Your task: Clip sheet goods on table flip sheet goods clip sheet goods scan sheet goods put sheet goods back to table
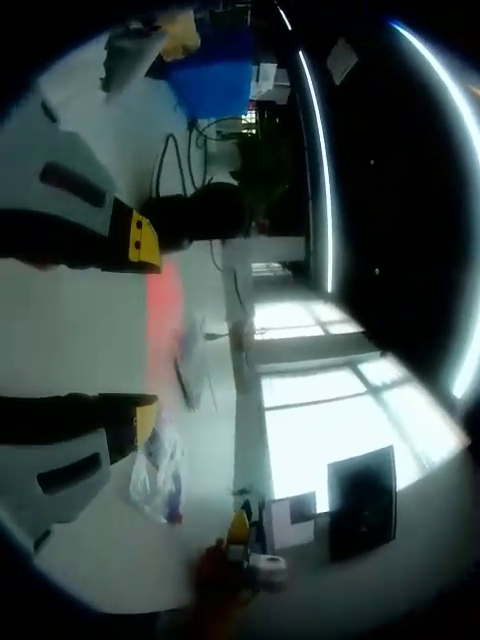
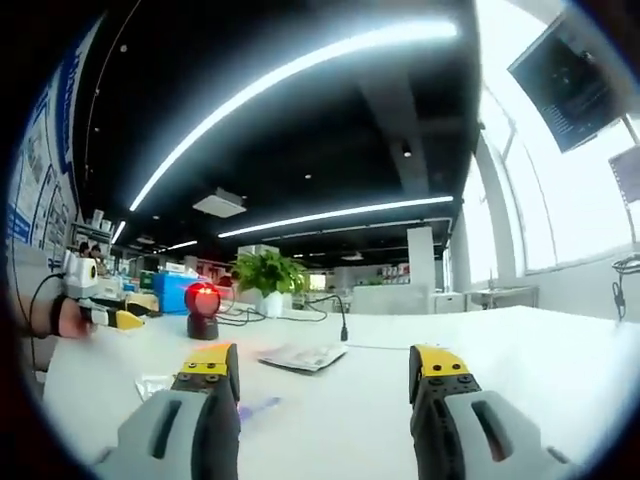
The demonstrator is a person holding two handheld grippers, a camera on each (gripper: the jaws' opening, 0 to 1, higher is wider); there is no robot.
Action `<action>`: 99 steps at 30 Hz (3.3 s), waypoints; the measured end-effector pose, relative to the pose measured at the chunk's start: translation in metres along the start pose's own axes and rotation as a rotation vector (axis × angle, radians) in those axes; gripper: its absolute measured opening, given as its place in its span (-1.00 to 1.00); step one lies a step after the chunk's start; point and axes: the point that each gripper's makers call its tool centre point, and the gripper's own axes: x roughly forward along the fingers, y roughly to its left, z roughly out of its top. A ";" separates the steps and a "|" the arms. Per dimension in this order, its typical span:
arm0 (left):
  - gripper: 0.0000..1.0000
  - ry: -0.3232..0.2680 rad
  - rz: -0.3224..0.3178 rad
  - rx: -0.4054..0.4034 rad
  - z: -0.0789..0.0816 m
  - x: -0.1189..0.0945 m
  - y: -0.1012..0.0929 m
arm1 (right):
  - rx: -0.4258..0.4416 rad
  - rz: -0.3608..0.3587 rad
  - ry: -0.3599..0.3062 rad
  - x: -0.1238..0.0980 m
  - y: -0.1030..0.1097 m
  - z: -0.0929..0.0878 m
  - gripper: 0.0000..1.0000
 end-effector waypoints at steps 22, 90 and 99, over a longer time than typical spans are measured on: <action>-0.18 -0.022 -0.012 -0.015 0.006 -0.002 -0.006 | -0.039 0.010 0.026 0.000 -0.001 -0.006 0.23; -0.19 -0.020 -0.029 0.007 0.005 0.000 -0.009 | -0.289 0.284 0.165 0.037 0.192 -0.043 0.25; -0.19 -0.020 -0.032 0.008 0.005 -0.001 -0.009 | -0.388 0.283 0.211 0.038 0.191 -0.058 0.21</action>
